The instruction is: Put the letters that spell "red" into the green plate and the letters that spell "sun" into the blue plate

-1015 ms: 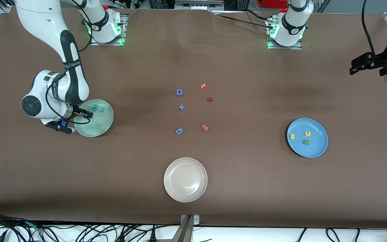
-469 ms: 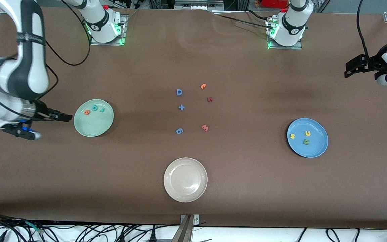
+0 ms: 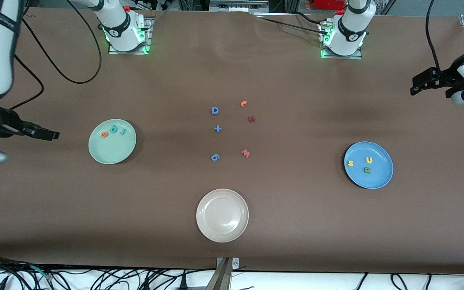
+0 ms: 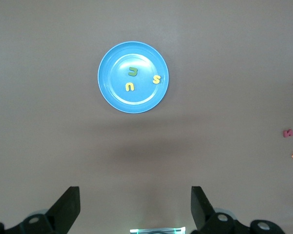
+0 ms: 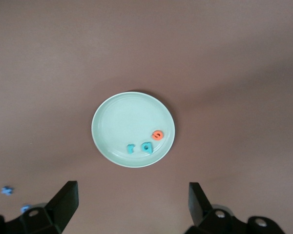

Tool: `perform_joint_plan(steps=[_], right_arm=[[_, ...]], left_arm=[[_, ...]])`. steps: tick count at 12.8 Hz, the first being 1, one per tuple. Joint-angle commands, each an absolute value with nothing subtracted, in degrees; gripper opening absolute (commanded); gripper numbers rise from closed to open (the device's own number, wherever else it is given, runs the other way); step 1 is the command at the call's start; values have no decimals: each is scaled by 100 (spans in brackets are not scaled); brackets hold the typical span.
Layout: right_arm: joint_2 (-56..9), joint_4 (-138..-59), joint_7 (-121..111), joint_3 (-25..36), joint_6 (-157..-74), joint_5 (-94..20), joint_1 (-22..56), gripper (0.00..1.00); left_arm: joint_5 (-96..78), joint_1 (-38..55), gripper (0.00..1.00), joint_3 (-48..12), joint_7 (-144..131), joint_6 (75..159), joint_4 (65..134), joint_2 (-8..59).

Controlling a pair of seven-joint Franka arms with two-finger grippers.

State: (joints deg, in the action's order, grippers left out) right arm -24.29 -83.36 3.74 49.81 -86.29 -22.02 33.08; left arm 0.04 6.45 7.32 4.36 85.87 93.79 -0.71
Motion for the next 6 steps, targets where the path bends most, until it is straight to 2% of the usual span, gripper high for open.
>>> perform_joint_plan(steps=[1, 3, 6], right_arm=[[-2505, -8052, 229, 5412, -8149, -2566, 3261, 100], [-2505, -7981, 88, 5668, -8086, -2575, 3252, 100], [-2312, -7919, -25, 5678, -7902, -2593, 3209, 100]], left_arm=[[-158, 659, 100, 782, 422, 8587, 9246, 26], [-141, 668, 100, 782, 422, 8613, 9237, 53], [-158, 659, 100, 782, 422, 8779, 9237, 105]])
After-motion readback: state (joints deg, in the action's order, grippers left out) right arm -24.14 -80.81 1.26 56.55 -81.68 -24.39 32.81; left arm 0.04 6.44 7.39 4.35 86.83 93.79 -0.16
